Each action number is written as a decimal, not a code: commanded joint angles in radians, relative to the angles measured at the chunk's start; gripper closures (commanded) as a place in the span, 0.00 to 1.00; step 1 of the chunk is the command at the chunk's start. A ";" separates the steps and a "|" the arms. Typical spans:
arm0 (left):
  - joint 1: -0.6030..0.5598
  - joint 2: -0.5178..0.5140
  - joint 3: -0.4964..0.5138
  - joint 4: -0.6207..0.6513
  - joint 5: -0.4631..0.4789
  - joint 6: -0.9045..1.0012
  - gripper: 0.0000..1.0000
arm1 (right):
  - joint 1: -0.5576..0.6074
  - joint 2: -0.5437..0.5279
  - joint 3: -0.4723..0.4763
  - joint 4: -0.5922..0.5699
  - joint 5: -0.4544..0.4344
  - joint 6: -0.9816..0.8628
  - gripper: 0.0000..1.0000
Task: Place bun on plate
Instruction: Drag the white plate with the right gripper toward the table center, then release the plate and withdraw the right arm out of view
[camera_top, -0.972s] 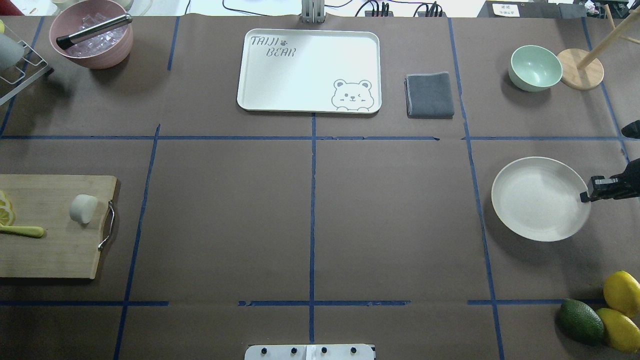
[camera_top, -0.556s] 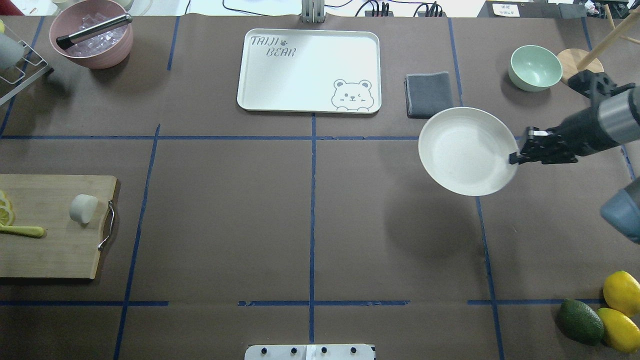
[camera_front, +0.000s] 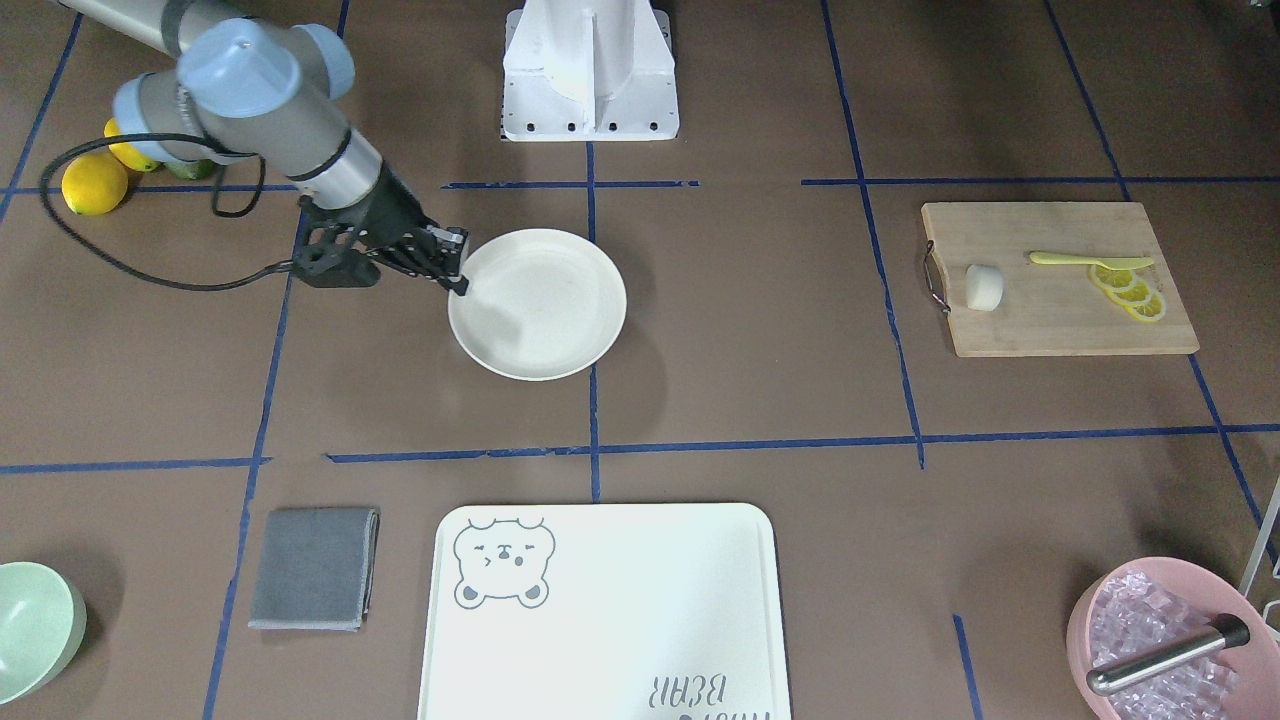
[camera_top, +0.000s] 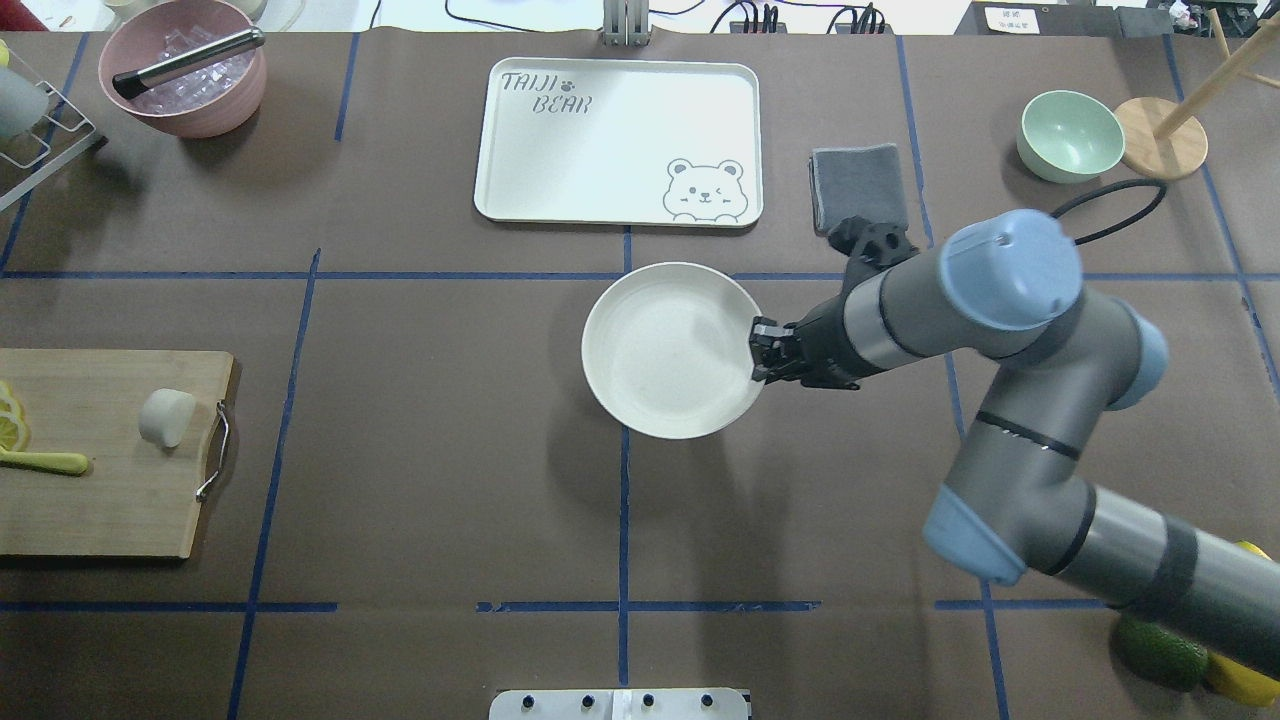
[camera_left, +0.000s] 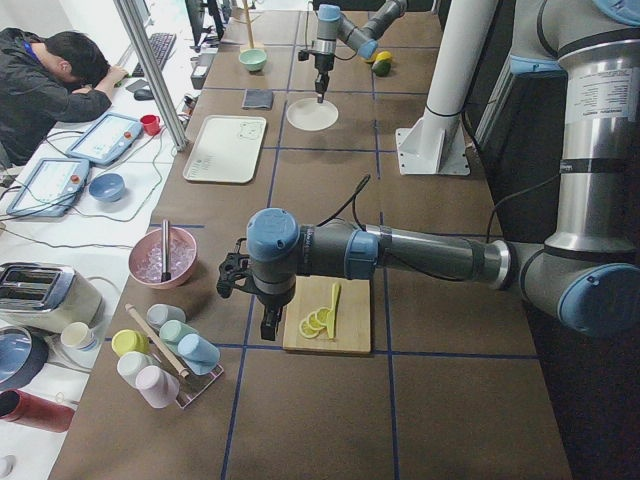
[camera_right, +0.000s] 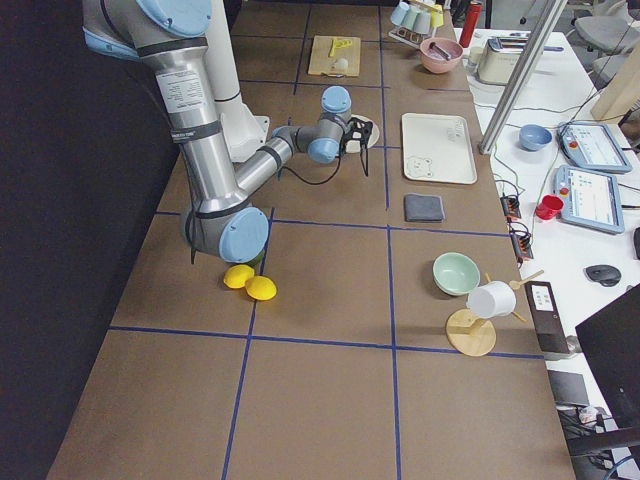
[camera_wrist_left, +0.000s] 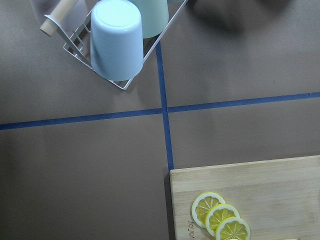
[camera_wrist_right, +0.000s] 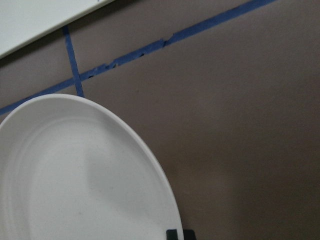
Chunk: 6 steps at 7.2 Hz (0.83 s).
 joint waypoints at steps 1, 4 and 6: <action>0.001 -0.002 0.003 0.000 0.000 0.000 0.00 | -0.086 0.062 -0.056 -0.067 -0.101 0.017 1.00; 0.001 -0.003 0.001 -0.001 0.000 0.001 0.00 | -0.097 0.056 -0.067 -0.069 -0.109 0.008 0.07; 0.001 -0.003 -0.003 -0.001 0.000 0.006 0.00 | -0.076 0.064 -0.056 -0.069 -0.099 0.011 0.00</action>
